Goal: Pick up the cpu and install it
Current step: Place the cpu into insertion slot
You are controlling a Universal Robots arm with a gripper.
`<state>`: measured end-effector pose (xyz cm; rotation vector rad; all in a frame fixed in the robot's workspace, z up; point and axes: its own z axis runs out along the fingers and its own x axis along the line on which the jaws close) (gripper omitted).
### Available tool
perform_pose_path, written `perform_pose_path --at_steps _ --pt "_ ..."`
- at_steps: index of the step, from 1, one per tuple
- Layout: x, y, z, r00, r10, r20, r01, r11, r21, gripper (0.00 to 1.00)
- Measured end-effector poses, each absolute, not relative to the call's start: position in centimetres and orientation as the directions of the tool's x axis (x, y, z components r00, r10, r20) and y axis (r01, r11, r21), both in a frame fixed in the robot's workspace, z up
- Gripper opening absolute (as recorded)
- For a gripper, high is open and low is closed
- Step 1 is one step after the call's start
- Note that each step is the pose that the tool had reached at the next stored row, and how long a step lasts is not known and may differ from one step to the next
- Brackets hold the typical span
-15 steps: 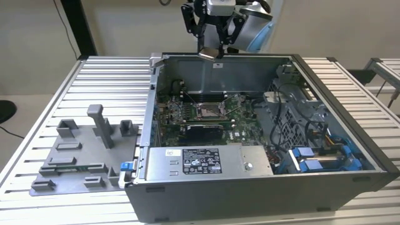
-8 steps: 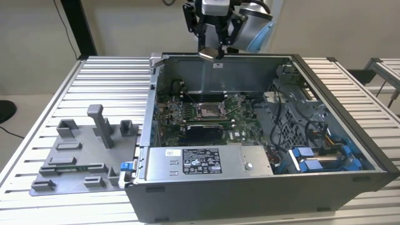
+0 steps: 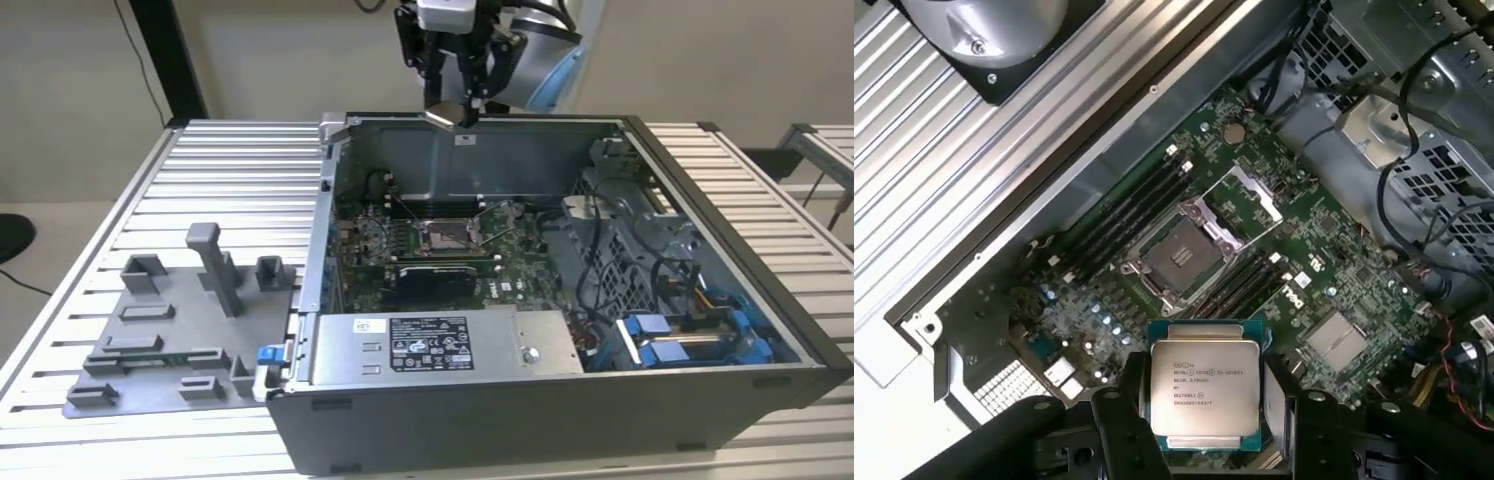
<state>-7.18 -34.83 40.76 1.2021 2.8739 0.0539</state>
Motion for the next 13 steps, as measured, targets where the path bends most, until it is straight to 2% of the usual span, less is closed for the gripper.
perform_pose_path --at_steps 13 --pt "-7.18 -34.83 40.76 -0.546 0.838 -0.011 0.837 0.546 0.042 0.0"
